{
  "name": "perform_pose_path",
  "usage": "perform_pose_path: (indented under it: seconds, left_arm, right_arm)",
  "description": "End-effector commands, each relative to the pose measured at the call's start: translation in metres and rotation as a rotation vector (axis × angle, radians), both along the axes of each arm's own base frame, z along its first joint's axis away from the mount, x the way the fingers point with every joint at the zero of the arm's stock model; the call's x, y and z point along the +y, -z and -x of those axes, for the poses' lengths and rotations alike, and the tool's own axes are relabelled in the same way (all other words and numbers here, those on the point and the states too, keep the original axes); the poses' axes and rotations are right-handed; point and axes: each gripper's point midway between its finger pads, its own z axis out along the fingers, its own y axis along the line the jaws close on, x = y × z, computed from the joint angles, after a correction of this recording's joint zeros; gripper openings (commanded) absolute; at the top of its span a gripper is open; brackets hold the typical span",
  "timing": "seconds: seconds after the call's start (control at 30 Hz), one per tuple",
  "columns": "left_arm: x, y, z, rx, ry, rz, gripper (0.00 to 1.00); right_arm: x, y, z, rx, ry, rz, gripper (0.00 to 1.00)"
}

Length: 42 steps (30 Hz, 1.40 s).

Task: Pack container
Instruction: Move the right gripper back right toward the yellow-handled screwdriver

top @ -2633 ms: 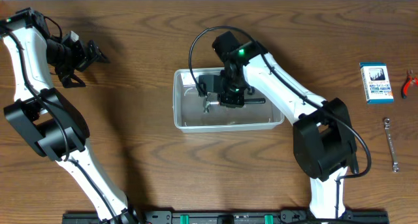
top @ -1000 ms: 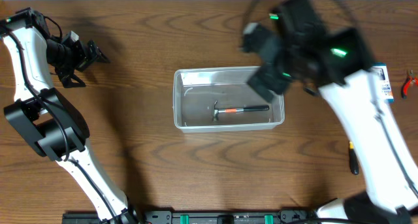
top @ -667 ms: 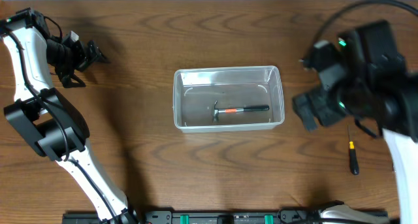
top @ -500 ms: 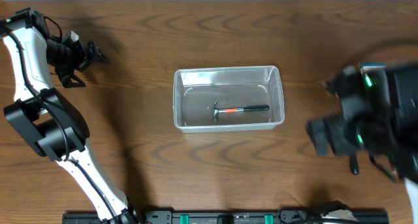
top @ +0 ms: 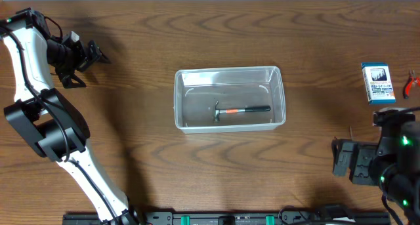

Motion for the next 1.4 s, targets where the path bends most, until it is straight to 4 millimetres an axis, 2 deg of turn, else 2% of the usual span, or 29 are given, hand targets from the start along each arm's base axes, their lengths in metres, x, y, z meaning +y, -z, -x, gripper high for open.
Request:
perform_pose_path:
  seconds: [0.0, 0.07, 0.17, 0.3, 0.47, 0.5, 0.57, 0.63, 0.67, 0.87, 1.1, 1.27, 1.37]
  left_arm:
    - [0.004, -0.015, -0.002, -0.037, -0.005, -0.023, 0.98]
    - [0.004, -0.015, -0.002, -0.037, -0.005, -0.023, 0.98]
    - [0.004, -0.015, -0.002, -0.037, -0.005, -0.023, 0.98]
    - [0.004, -0.015, -0.002, -0.037, -0.005, -0.023, 0.98]
    - [0.004, -0.015, -0.002, -0.037, -0.005, -0.023, 0.98]
    - [0.004, -0.015, -0.002, -0.037, -0.005, -0.023, 0.98]
    - [0.004, -0.015, -0.002, -0.037, -0.005, -0.023, 0.98]
    - [0.004, -0.015, -0.002, -0.037, -0.005, -0.023, 0.98]
    - [0.004, -0.015, -0.002, -0.037, -0.005, -0.023, 0.98]
    - [0.004, -0.015, -0.002, -0.037, -0.005, -0.023, 0.98]
    - [0.004, -0.015, -0.002, -0.037, -0.005, -0.023, 0.98]
    - [0.004, -0.015, -0.002, -0.037, -0.005, -0.023, 0.98]
    - [0.004, -0.015, -0.002, -0.037, -0.005, -0.023, 0.98]
  right_arm:
    - [-0.018, 0.017, -0.002, 0.122, 0.129, 0.039, 0.99]
    - [-0.017, 0.025, -0.011, 0.186, 0.089, 0.031, 0.99]
    - [-0.029, 0.034, -0.021, 0.263, 0.101, 0.041, 0.99]
    - [-0.059, 0.048, -0.028, 0.36, 0.152, 0.06, 0.99]
    - [-0.091, 0.052, -0.021, 0.4, 0.153, 0.076, 0.99]
    - [-0.09, 0.051, -0.028, 0.359, 0.131, 0.054, 0.99]
    - [-0.076, 0.047, -0.041, 0.28, -0.04, 0.004, 0.99]
    - [-0.065, 0.045, -0.047, 0.237, -0.168, -0.018, 0.99]
    - [-0.065, 0.045, -0.048, 0.239, -0.19, -0.007, 0.99]
    - [-0.104, 0.05, -0.031, 0.368, -0.082, 0.174, 0.99]
    - [-0.09, 0.052, -0.048, 0.291, -0.12, 0.089, 0.99]
    - [-0.093, 0.075, -0.046, 0.373, -0.149, 0.078, 0.99]
    - [-0.091, 0.089, -0.053, 0.375, -0.163, 0.037, 0.99]
